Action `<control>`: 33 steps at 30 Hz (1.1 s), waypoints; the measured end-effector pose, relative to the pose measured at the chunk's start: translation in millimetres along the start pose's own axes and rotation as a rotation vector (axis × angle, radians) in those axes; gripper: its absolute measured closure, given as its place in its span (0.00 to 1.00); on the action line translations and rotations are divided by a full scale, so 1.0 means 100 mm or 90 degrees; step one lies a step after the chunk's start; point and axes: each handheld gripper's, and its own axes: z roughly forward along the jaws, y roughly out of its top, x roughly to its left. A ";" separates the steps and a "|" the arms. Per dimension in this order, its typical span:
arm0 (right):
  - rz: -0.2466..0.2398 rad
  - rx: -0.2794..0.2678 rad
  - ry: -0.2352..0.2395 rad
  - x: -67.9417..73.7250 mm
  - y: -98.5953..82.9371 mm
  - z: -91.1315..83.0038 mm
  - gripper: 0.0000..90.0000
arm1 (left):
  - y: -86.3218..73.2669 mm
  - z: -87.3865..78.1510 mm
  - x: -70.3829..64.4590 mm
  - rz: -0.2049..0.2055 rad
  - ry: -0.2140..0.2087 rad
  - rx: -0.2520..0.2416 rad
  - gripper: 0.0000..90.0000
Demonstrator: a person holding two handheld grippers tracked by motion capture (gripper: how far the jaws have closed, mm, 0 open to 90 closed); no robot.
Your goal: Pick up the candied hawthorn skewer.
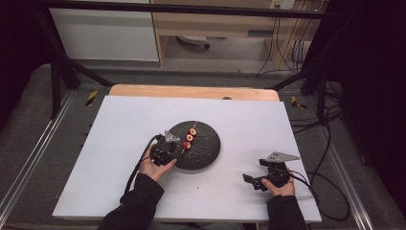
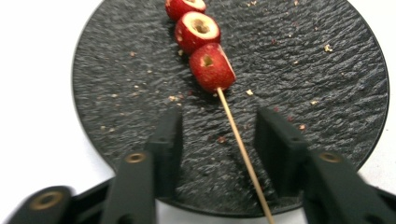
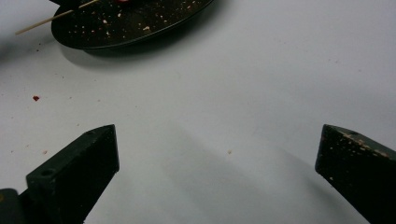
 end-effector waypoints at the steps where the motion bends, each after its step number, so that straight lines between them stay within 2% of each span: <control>1: 0.001 0.000 0.000 0.00 0.00 0.00 0.01 | 0.02 0.03 -0.01 -0.003 -0.001 0.013 0.64; 4: 0.000 0.001 0.001 0.00 0.00 0.00 0.01 | 0.03 0.06 -0.04 -0.002 0.010 0.025 0.70; 9: 0.000 -0.001 0.002 0.00 0.00 0.00 0.01 | 0.03 0.07 -0.05 -0.008 0.010 0.034 0.80; 16: 0.001 -0.001 0.003 0.00 0.00 0.00 0.01 | 0.04 0.09 -0.08 -0.019 0.011 0.038 0.90; 21: 0.001 0.000 0.004 0.00 0.00 0.00 0.01 | 0.04 0.10 -0.12 -0.024 0.025 0.041 0.97; 29: 0.001 0.001 0.004 0.00 0.00 0.00 0.01 | 0.03 0.09 -0.14 -0.017 0.031 0.035 0.98; 33: 0.000 -0.001 0.003 0.00 0.00 0.00 0.01 | 0.01 0.04 -0.13 -0.016 0.023 0.014 0.98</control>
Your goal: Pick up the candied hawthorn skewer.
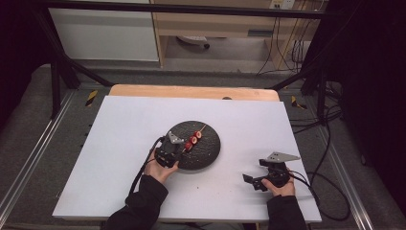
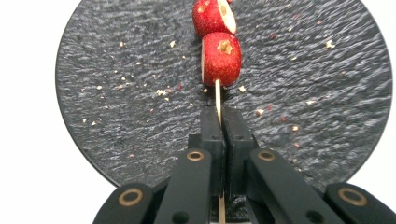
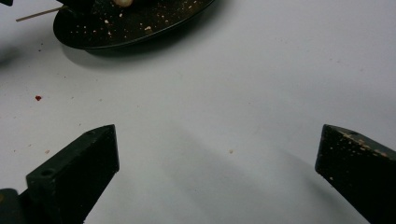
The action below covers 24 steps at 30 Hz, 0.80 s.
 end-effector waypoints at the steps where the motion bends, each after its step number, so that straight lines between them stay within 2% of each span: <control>1: 0.000 0.000 0.000 0.00 0.00 0.00 0.01 | -0.01 -0.02 0.01 0.000 -0.003 -0.006 0.98; 11: 0.005 0.002 -0.001 0.00 0.00 0.00 0.01 | -0.13 -0.27 0.13 -0.012 -0.028 -0.074 0.98; 24: 0.011 -0.003 -0.002 0.02 -0.01 0.00 0.01 | -0.44 -0.56 0.29 -0.012 -0.063 -0.140 0.98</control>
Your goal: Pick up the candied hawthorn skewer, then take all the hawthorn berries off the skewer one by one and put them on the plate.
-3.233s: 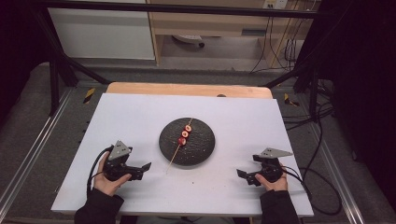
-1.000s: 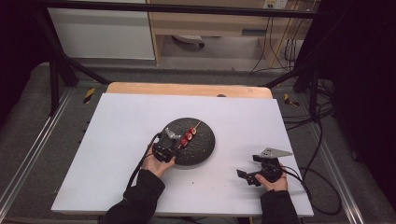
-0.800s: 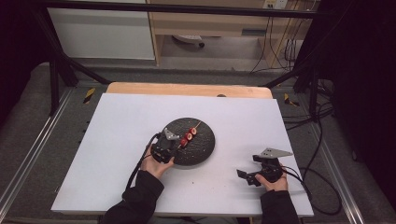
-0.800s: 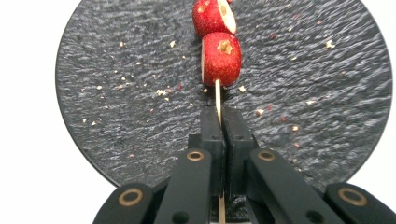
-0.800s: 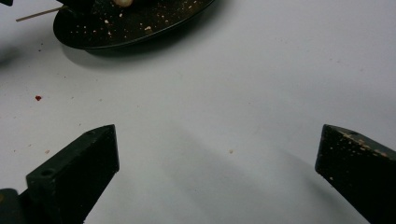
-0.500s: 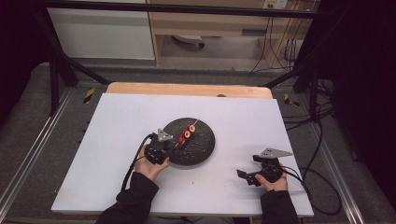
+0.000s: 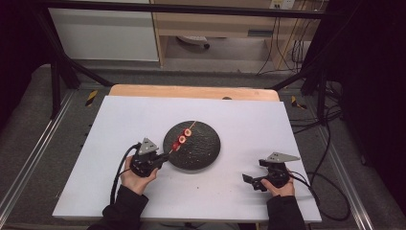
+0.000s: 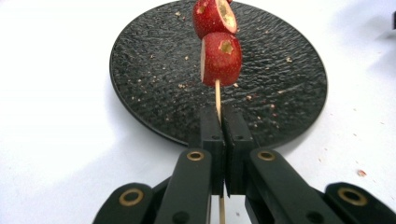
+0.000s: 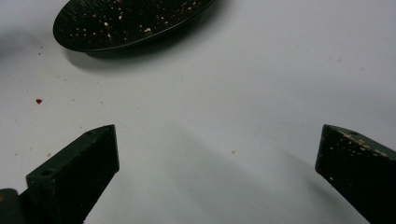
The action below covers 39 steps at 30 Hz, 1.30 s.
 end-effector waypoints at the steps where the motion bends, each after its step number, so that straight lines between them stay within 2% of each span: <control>1: 0.000 0.000 0.000 0.00 0.00 0.00 0.01 | -0.02 -0.02 0.00 -0.001 -0.002 -0.003 0.98; 10: -0.013 -0.001 0.004 0.07 0.04 0.04 0.01 | -0.20 -0.16 0.02 0.005 -0.014 -0.030 0.98; 21: -0.017 -0.004 0.011 0.18 0.11 0.10 0.01 | -0.28 -0.22 0.01 0.007 -0.028 -0.041 0.98; 31: -0.023 -0.014 0.017 0.33 0.24 0.20 0.01 | -0.34 -0.25 -0.04 0.022 -0.033 -0.053 0.98; 39: -0.030 -0.021 0.023 0.53 0.45 0.33 0.01 | -0.35 -0.25 -0.08 0.025 -0.043 -0.058 0.98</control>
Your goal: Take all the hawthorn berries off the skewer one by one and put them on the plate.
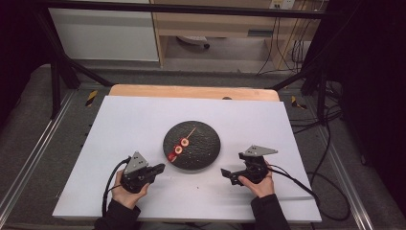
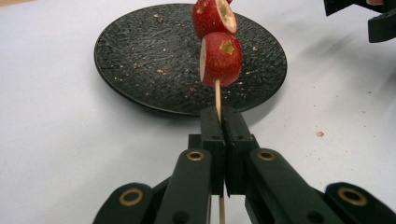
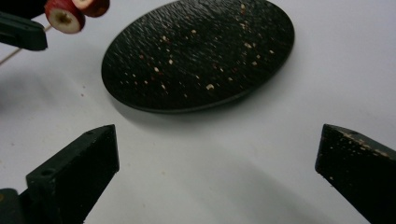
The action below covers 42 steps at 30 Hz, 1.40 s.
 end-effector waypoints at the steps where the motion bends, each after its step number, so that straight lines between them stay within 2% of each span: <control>1: 0.002 -0.007 0.004 0.06 0.07 0.06 0.01 | 0.00 0.00 -0.01 0.001 0.000 0.000 0.98; 4: 0.006 -0.017 0.011 0.11 0.12 0.11 0.01 | -0.01 0.00 -0.02 0.004 -0.002 0.000 0.98; 5: 0.009 -0.030 0.023 0.17 0.18 0.18 0.01 | -0.01 0.00 -0.03 0.006 -0.001 0.000 0.98; 11: 0.019 -0.042 0.031 0.30 0.32 0.37 0.01 | -0.02 0.02 -0.05 0.010 -0.005 0.002 0.98; 20: 0.043 -0.078 0.052 0.42 0.48 0.55 0.05 | -0.03 0.05 -0.14 0.024 -0.016 0.002 0.98; 22: 0.075 -0.096 0.064 0.43 0.51 0.59 0.10 | -0.03 0.06 -0.16 0.030 -0.016 0.004 0.98; 28: 0.105 -0.115 0.064 0.40 0.53 0.62 0.21 | -0.03 0.07 -0.21 0.039 -0.022 0.006 0.98; 30: 0.114 -0.122 0.066 0.39 0.54 0.64 0.28 | -0.03 0.08 -0.23 0.041 -0.023 0.007 0.98; 31: 0.114 -0.122 0.066 0.39 0.54 0.64 0.28 | -0.03 0.09 -0.24 0.043 -0.024 0.008 0.98; 33: 0.131 -0.121 0.073 0.39 0.53 0.66 0.36 | -0.03 0.10 -0.26 0.044 -0.026 0.007 0.98; 37: 0.142 -0.112 0.078 0.39 0.52 0.70 0.44 | -0.03 0.09 -0.26 0.044 -0.026 0.002 0.98; 42: 0.158 -0.106 0.101 0.39 0.51 0.72 0.55 | -0.03 0.09 -0.26 0.045 -0.026 0.001 0.98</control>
